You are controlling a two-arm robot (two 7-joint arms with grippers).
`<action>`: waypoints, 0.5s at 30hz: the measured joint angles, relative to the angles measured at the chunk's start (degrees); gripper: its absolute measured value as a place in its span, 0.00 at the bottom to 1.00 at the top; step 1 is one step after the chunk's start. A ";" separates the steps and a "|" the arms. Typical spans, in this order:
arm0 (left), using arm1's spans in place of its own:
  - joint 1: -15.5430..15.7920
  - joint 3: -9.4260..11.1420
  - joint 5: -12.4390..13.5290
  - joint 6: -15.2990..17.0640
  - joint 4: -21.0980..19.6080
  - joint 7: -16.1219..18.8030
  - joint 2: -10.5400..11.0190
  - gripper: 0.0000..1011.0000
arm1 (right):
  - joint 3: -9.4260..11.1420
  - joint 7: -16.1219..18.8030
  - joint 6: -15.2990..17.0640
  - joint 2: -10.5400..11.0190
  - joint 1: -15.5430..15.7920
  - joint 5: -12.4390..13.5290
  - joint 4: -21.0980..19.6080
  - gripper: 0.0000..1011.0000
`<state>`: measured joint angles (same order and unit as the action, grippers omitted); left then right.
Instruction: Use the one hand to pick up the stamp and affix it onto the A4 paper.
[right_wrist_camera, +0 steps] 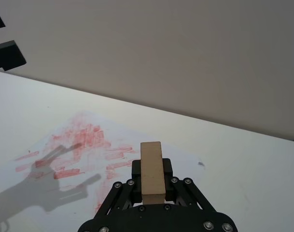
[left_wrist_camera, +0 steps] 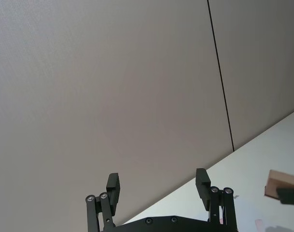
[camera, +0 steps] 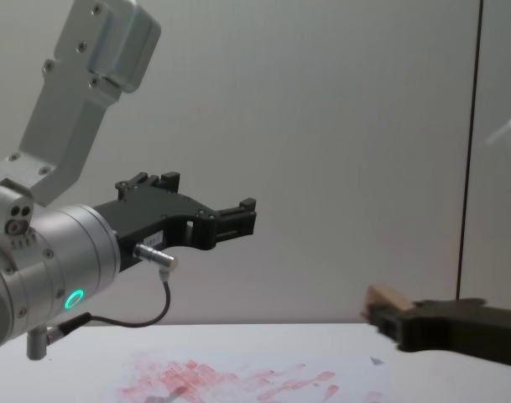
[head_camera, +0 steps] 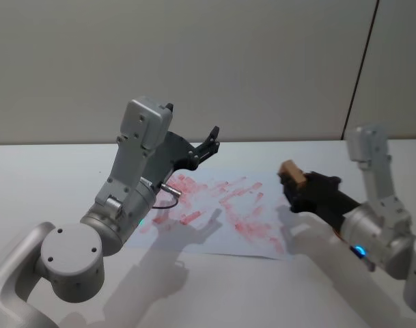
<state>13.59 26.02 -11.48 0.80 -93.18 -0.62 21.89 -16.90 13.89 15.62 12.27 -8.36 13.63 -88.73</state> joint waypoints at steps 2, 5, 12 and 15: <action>0.00 0.00 0.00 0.00 0.00 0.00 0.00 0.99 | -0.42 0.34 0.52 -0.59 -0.55 -0.33 0.57 0.22; 0.00 0.00 0.00 0.00 0.00 0.00 0.00 0.99 | -1.15 0.87 1.74 -1.54 -1.52 -1.26 1.74 0.22; 0.00 0.00 0.00 0.00 0.00 0.00 0.00 0.99 | -2.69 1.64 4.28 -3.59 -3.79 -4.31 5.47 0.22; 0.00 0.00 0.00 0.00 0.00 0.00 0.00 0.99 | -3.28 1.65 5.22 -4.53 -4.82 -5.36 7.40 0.22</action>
<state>13.59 26.03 -11.48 0.80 -93.18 -0.63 21.89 -20.18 15.53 20.84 7.75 -13.18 8.27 -81.32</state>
